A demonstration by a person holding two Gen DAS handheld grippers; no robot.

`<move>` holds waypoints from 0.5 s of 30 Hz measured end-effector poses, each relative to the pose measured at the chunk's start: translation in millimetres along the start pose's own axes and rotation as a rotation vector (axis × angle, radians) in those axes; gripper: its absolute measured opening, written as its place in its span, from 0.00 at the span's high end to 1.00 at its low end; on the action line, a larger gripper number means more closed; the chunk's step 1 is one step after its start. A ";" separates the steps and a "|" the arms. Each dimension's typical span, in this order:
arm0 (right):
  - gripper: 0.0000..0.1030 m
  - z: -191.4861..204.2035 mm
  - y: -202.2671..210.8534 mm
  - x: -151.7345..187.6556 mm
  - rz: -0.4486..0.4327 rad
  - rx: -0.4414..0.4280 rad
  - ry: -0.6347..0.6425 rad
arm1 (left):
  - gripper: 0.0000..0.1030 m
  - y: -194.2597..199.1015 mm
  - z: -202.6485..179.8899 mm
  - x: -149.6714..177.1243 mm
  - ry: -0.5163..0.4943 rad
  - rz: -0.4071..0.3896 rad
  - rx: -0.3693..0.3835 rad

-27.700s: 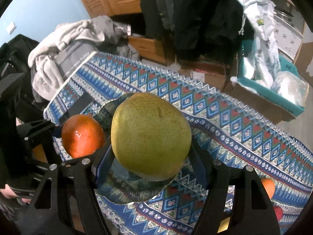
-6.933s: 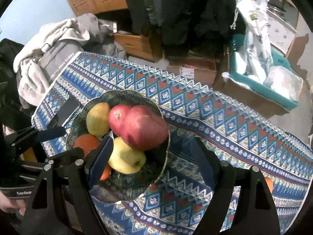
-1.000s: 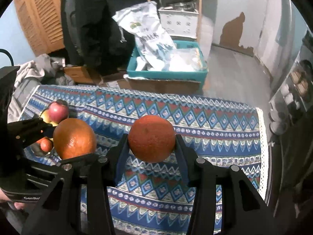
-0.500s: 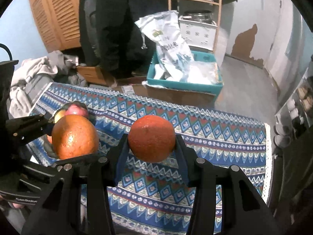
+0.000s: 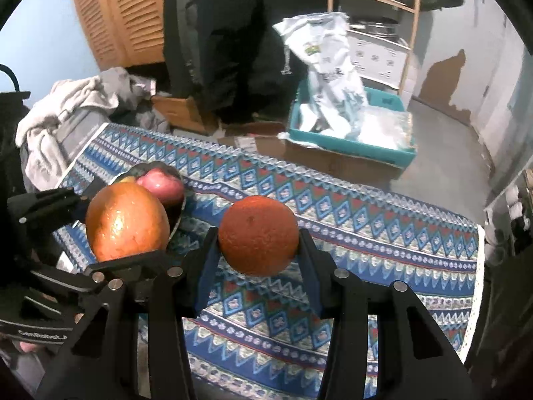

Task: Organize fruits
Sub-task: 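Carry the tangerine with the left tool while the right tool carries its tangerine over the bowl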

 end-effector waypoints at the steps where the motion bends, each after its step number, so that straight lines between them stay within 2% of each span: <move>1: 0.56 3.8 -3.0 -1.0 0.003 -0.009 0.003 | 0.36 1.6 6.6 1.9 0.007 -0.002 -0.004; 9: 0.56 44.0 -39.3 -12.2 0.054 -0.077 0.039 | 0.36 2.4 63.9 18.2 0.095 0.024 -0.048; 15: 0.56 75.8 -62.0 -16.9 0.092 -0.096 0.091 | 0.36 3.6 103.8 32.5 0.159 0.033 -0.089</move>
Point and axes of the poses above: each gripper's, at about its wrist camera, not at the fingertips, and y roughly against the way its jaws point, z to its left, x to its underside, the point moved 3 cm from there along -y, roughly the way its jaws point, and after that the axes turned 5 degrees about -x, right-handed, at the moved point
